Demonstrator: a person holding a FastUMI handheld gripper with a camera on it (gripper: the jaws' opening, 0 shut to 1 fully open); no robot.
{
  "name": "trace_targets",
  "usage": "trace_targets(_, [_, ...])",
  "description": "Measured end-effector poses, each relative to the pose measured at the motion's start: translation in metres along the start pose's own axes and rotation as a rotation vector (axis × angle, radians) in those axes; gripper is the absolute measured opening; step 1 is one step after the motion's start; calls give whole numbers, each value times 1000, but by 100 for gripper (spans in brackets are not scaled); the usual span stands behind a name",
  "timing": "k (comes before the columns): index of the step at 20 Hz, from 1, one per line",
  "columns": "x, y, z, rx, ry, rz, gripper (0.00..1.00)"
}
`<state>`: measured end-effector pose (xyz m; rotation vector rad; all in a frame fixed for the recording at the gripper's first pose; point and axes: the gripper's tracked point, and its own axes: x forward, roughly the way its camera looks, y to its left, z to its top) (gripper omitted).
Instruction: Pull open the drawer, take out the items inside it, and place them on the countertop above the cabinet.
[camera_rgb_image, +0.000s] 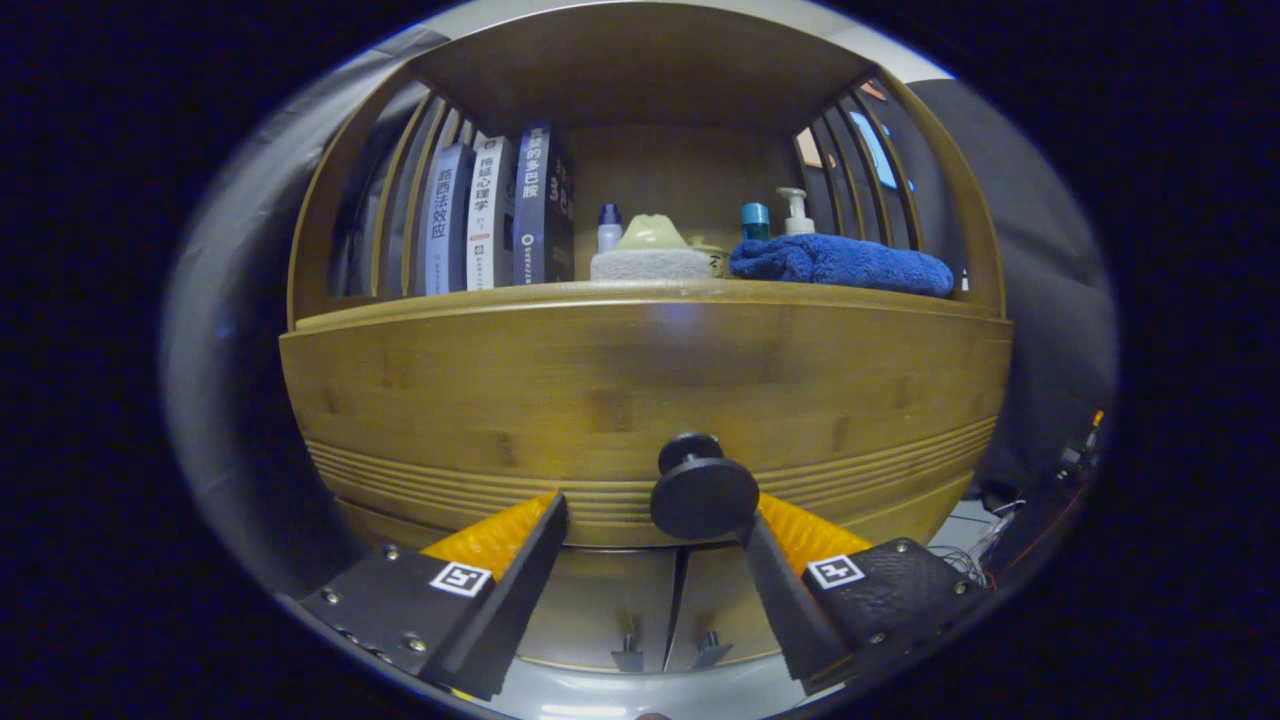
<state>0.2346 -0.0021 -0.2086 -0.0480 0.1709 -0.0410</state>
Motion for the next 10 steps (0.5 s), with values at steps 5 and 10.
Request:
trace_targets(5, [-20, 11, -9, -21, 58, 47, 99])
trace_targets(10, [-74, 23, -3, -27, 91, 90, 99])
